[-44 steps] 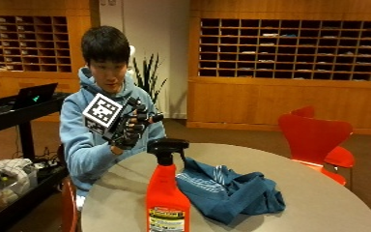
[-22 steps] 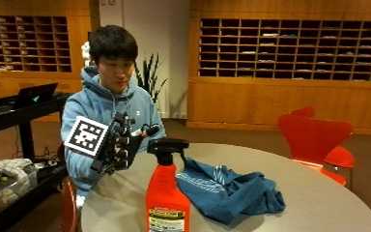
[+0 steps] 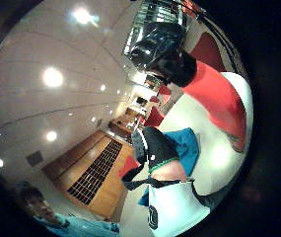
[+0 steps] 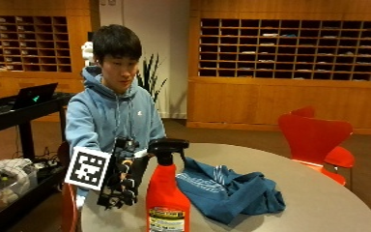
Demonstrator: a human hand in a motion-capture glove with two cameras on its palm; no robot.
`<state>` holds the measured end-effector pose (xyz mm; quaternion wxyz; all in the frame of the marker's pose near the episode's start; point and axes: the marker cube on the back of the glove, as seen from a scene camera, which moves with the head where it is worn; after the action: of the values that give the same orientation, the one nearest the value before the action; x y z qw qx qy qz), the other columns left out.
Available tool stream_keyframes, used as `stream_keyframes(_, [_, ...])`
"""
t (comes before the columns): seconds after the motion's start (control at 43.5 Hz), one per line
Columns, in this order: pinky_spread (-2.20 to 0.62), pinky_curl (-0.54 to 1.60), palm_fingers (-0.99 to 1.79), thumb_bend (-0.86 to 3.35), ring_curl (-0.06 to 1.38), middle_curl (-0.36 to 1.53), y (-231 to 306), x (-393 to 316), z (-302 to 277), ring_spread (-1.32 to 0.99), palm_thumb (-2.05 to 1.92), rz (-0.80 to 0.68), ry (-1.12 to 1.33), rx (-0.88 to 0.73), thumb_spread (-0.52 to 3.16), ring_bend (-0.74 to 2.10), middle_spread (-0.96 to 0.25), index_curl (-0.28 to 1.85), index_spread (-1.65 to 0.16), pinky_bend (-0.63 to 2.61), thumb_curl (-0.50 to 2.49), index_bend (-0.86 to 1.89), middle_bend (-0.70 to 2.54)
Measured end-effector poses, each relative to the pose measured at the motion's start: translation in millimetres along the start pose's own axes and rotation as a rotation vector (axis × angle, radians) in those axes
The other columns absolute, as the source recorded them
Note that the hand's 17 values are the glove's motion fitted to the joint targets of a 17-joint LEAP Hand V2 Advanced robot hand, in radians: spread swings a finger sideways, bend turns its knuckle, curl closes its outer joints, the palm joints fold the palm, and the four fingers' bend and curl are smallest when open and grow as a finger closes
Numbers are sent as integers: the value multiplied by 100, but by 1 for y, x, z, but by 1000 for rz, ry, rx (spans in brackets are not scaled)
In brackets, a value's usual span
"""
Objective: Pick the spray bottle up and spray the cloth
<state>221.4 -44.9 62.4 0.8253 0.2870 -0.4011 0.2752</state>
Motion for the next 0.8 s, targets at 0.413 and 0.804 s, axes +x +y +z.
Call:
stream_keyframes(0.413, [21,36,22,-4,33,37,-21,4,25,9,55,56,-44,-79,98,50,5,15,-19,54,34,9,26])
stream_keyframes(0.804, [13,33,70,-2,34,36,-30,-3,34,-2,59,101,-123,-43,94,61,0,22,-20,45,34,16,25])
